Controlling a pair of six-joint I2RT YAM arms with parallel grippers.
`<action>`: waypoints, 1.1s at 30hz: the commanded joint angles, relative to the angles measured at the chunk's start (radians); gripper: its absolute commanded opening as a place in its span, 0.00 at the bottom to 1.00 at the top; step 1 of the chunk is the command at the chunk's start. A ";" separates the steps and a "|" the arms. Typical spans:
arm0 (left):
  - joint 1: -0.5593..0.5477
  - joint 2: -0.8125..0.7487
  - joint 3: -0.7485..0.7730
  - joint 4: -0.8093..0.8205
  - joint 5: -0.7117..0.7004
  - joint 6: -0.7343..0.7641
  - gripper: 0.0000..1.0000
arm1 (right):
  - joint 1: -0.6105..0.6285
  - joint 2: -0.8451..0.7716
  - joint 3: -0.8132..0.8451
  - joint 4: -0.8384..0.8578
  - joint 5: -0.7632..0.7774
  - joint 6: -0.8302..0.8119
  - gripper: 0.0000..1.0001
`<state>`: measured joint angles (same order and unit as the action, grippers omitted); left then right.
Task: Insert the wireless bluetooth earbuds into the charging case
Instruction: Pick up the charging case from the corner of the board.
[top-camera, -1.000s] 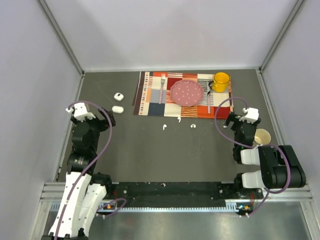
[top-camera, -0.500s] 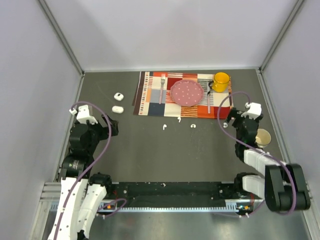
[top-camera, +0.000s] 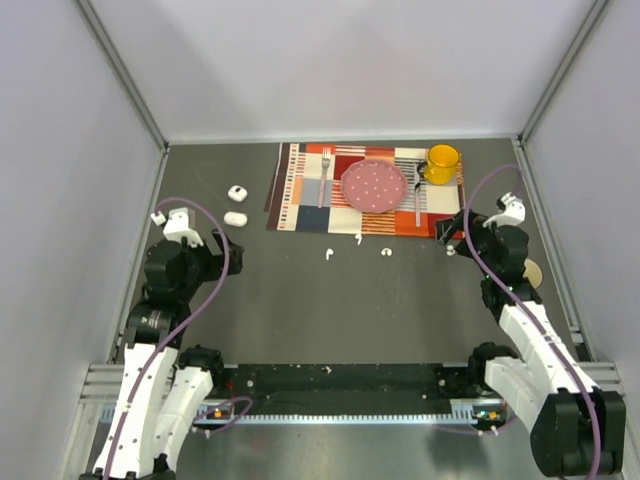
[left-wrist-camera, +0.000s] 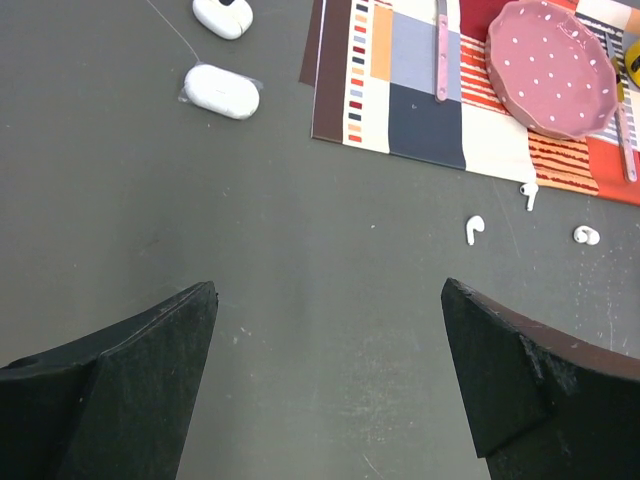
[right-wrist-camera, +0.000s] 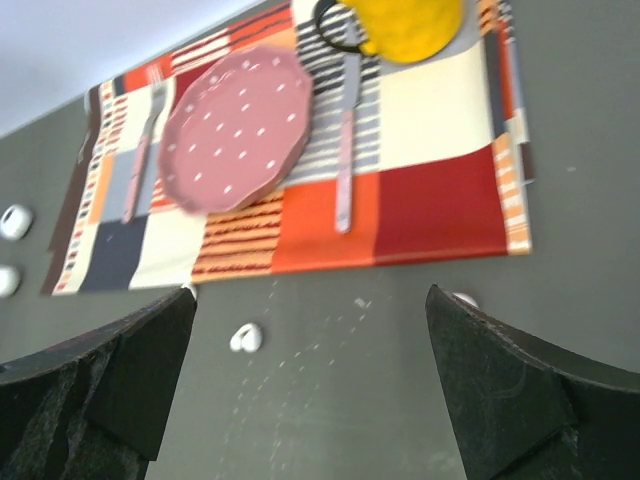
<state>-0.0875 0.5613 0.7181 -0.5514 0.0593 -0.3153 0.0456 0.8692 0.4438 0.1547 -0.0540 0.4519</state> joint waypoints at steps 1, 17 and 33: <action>0.000 0.015 0.014 0.013 -0.001 -0.014 0.99 | 0.007 -0.055 0.001 -0.036 -0.165 0.028 0.99; 0.000 -0.070 0.098 -0.090 -0.012 -0.059 0.99 | 0.005 -0.150 0.191 -0.286 -0.067 -0.041 0.99; 0.000 0.284 0.167 0.105 -0.051 -0.099 0.99 | 0.007 -0.171 0.228 -0.374 -0.037 -0.050 0.99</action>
<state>-0.0875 0.7742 0.8211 -0.5697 0.0395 -0.4061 0.0456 0.6945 0.6174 -0.1802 -0.1127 0.4267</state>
